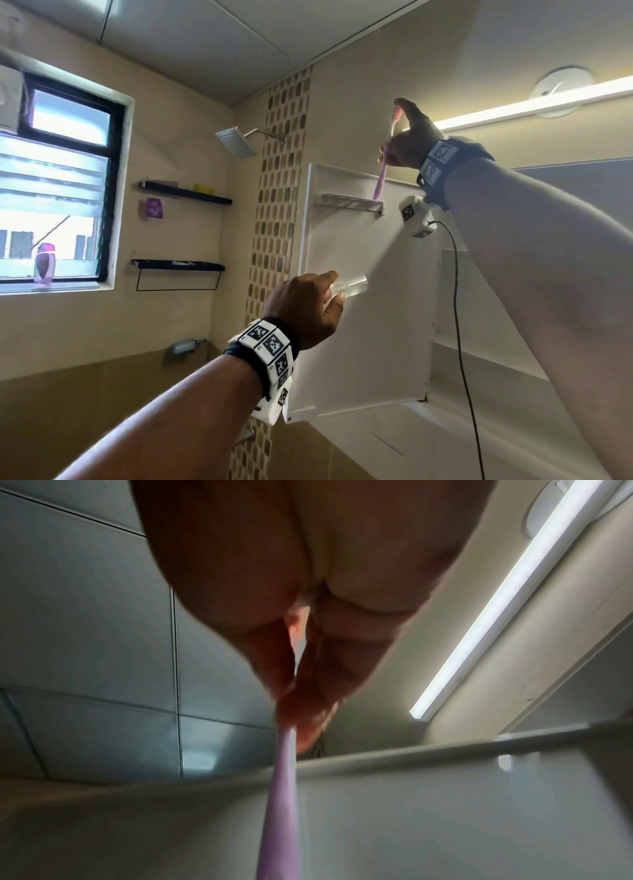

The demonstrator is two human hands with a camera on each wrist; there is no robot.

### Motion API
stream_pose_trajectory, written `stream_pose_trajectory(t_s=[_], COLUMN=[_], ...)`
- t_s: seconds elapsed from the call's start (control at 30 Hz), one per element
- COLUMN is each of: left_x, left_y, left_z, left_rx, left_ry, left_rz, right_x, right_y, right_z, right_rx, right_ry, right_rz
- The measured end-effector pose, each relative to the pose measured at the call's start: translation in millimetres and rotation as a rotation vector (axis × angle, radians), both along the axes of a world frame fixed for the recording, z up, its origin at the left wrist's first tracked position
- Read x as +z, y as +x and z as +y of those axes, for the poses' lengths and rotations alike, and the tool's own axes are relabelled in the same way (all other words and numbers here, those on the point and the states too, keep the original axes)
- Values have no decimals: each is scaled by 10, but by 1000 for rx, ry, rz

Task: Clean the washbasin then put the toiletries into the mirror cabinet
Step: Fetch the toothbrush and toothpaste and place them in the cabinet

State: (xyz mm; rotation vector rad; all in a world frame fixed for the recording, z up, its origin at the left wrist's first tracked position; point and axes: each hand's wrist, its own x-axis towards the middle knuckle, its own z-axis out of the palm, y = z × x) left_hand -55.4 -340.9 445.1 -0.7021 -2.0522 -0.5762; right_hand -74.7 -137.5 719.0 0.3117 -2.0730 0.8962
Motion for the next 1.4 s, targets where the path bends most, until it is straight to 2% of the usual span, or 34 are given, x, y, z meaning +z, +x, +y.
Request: stream_pose_trajectory(t_s=[0.1, 0.23, 0.37, 0.5, 0.67, 0.77, 0.83, 0.9, 1.0, 1.07, 1.1, 1.27, 1.4], left_x=[-71, -190, -253, -302, -373, -350, -330, -328, -331, -337, -343, -432, -485], left_y=[-30, -70, -73, -71, -49, -80, -131, -132, -101, -84, -74, -84, -151], left_z=[-12, -43, -100, -149, -114, -26, 61, 172, 343, 471, 526, 822, 975], left_rx=[8, 12, 17, 5, -119, -181, -222, -260, -329, -379, -398, -448, -413], left_ry=[-17, -28, -43, -28, 65, 111, 122, 134, 135, 153, 163, 126, 60], left_rz=[3, -22, -37, -78, -135, -130, -140, -144, -177, -217, -235, -340, -415], right_x=[-76, -259, -495, -722, -933, -1074, -1243, -1492, -1931, -2220, -2351, -2656, -2788], right_y=[-50, -144, -168, -124, -3, 228, 413, 565, 655, 676, 675, 664, 501], right_z=[-61, -110, -123, -55, 53, 119, 106, 101, 196, 280, 319, 569, 1005], right_rx=[-90, -248, -278, -300, -307, -254, -257, -251, -210, -149, -132, -186, -446], right_ry=[210, 429, 437, 513, 535, 441, 446, 565, 881, 967, 978, 889, 756], right_rz=[-80, 69, 228, 219, 234, 432, 473, 329, -70, -295, -350, -330, -391])
